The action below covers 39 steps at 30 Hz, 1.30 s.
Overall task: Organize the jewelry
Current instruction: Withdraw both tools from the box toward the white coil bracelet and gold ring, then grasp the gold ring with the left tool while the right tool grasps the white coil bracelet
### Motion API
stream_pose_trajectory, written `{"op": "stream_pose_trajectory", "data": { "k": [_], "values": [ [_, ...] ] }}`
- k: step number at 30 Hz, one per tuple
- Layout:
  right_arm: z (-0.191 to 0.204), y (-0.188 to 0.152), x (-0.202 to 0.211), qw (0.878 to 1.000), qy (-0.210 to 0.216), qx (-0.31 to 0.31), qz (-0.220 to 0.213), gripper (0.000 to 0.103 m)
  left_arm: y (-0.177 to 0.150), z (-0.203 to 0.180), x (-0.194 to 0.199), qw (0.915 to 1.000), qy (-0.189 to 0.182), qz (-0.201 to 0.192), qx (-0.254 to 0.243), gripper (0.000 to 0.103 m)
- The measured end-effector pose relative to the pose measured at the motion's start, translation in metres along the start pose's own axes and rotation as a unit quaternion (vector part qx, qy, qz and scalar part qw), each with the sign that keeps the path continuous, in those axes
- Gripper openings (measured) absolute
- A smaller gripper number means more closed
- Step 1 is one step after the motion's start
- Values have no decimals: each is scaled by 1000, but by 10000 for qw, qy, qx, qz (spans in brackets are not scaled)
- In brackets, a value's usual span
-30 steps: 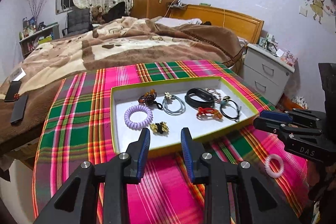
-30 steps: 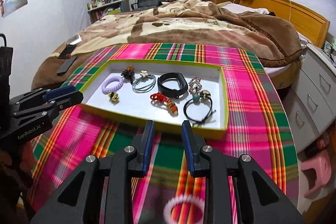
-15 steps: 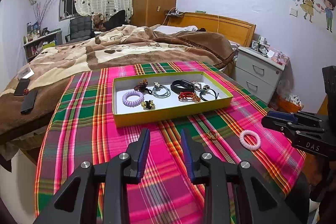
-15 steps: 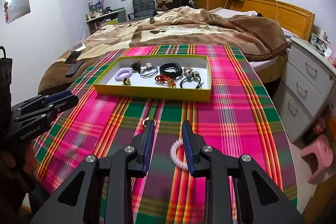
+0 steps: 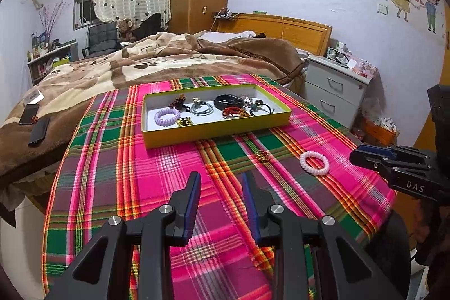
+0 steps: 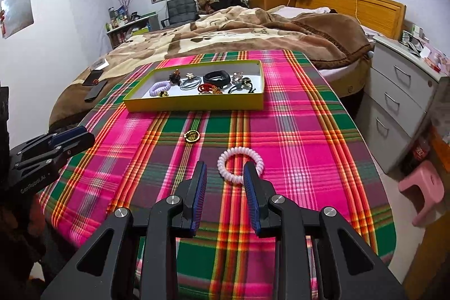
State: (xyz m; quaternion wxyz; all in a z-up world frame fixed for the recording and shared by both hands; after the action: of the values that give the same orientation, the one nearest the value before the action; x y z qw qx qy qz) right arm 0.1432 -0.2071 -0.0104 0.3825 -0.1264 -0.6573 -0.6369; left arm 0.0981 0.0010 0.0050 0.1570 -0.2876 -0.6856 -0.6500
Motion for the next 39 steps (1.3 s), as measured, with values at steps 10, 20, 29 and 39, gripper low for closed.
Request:
{"op": "stream_pose_trajectory", "data": {
  "k": [10, 20, 29, 39],
  "values": [
    [-10, -1, -5, 9999, -64, -83, 50, 28, 4, -13, -13, 9998, -140, 73, -84, 30],
    [-20, -3, -30, 9992, -167, -179, 301, 28, 13, -26, -51, 9984, -403, 363, -178, 30],
    [-26, -3, -50, 9983, -194, -224, 503, 28, 21, -40, -89, 9952, -633, 696, -287, 30],
    [-27, -2, -72, 9970, -150, -189, 741, 28, 19, -48, -129, 9905, -637, 1164, -359, 30]
  ]
}}
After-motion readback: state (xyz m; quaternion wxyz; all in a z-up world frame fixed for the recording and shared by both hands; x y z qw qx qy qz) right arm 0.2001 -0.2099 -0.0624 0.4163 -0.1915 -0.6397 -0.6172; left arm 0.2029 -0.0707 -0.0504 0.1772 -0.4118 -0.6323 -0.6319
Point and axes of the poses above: each gripper's, at about its wrist camera, not at the fingertips, and x roughly against the way its jaws point, z to its left, y to its top, the point moved 4 cm from there along -x, roughly the way its jaws point, and after that the axes turned 3 degrees about -y, right-handed, at the moved point
